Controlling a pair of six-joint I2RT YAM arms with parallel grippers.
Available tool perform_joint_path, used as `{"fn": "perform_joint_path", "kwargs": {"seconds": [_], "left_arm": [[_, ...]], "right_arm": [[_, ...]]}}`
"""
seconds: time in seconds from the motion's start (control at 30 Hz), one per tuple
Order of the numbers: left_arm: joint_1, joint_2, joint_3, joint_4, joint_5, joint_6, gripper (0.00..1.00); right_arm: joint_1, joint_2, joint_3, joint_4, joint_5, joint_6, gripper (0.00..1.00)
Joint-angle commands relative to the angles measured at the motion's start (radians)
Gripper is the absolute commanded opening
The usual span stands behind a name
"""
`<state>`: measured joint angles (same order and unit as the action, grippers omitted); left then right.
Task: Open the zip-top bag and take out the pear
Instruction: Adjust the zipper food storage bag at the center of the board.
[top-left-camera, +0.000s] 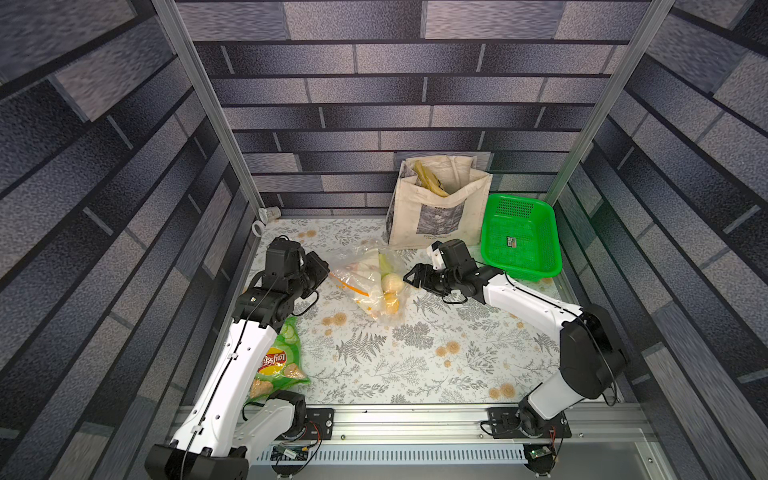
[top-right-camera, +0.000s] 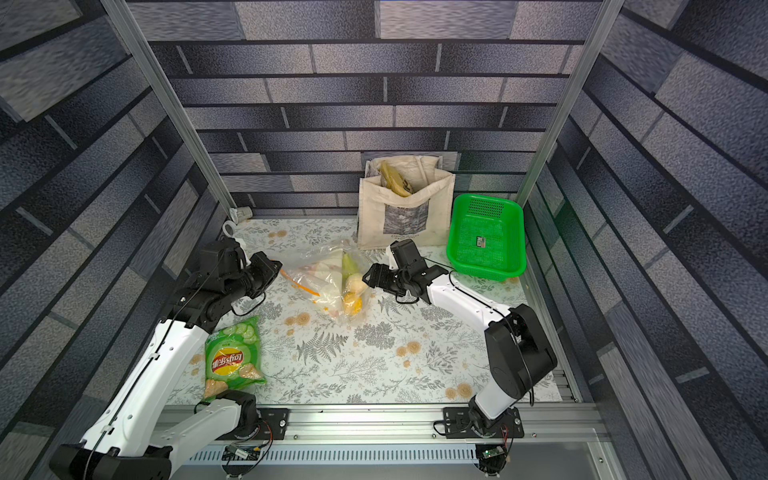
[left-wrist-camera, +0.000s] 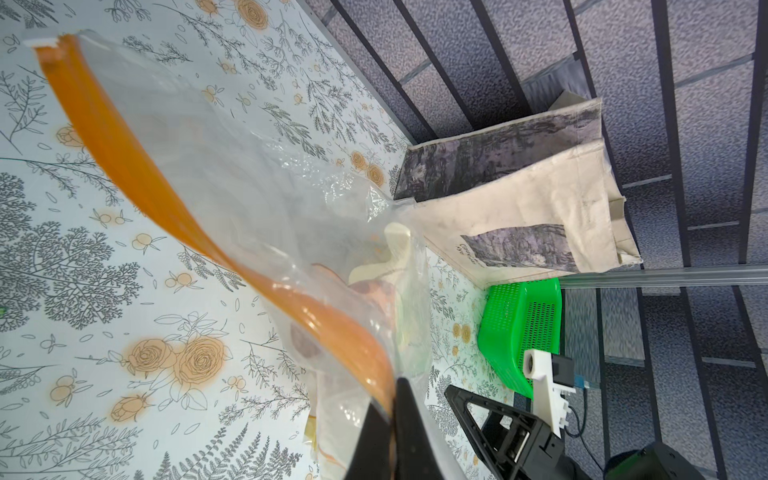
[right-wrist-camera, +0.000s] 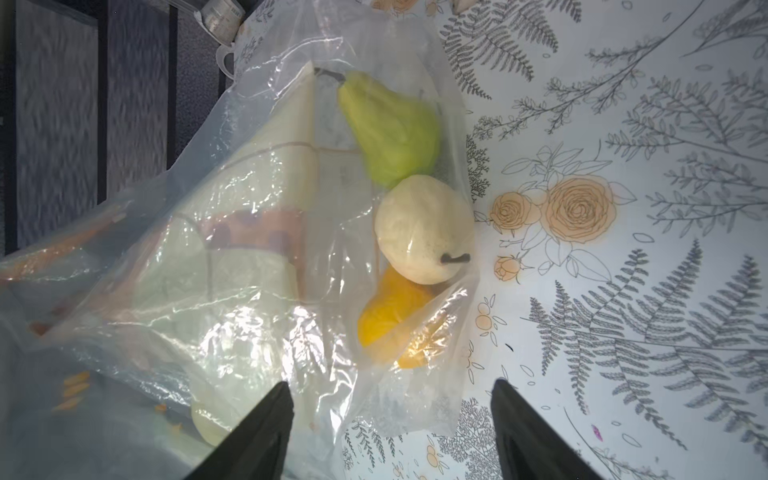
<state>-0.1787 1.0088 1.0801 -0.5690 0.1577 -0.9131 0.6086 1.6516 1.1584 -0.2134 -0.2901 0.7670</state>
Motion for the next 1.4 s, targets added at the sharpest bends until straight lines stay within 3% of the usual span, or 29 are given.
{"fn": "perform_joint_path", "kwargs": {"seconds": [0.0,0.2,0.47,0.8,0.83,0.9,0.93,1.0,1.17,1.37], "left_arm": [[0.017,-0.010,-0.020,-0.015,0.038,0.049,0.00],[0.039,-0.021,-0.034,-0.019,0.049,0.062,0.00],[0.060,-0.016,-0.057,-0.012,0.074,0.069,0.00],[0.070,-0.012,-0.052,-0.031,0.082,0.093,0.00],[0.070,-0.014,-0.052,-0.031,0.081,0.094,0.00],[0.070,-0.018,-0.057,-0.029,0.076,0.094,0.00],[0.070,-0.020,-0.061,-0.027,0.073,0.095,0.00],[0.071,-0.020,-0.071,-0.018,0.071,0.092,0.00],[0.073,0.005,-0.076,0.001,0.094,0.091,0.00],[0.074,0.011,-0.086,0.020,0.102,0.090,0.00]], "right_arm": [[0.017,0.071,0.072,0.059,0.001,0.098,0.74],[0.043,0.165,0.140,0.080,-0.007,0.152,0.56],[0.043,0.244,0.207,0.140,-0.033,0.185,0.00],[0.000,0.276,0.442,-0.035,-0.043,0.033,0.00],[0.000,0.268,0.450,-0.083,-0.036,0.017,0.03],[0.003,0.239,0.431,-0.145,-0.039,-0.008,0.39],[0.005,0.216,0.406,-0.164,-0.046,-0.014,0.49],[0.012,0.165,0.335,-0.177,-0.050,-0.018,0.60],[0.039,0.059,0.182,-0.168,-0.101,0.041,0.65],[0.081,0.064,0.099,-0.080,-0.158,0.171,0.66]]}}
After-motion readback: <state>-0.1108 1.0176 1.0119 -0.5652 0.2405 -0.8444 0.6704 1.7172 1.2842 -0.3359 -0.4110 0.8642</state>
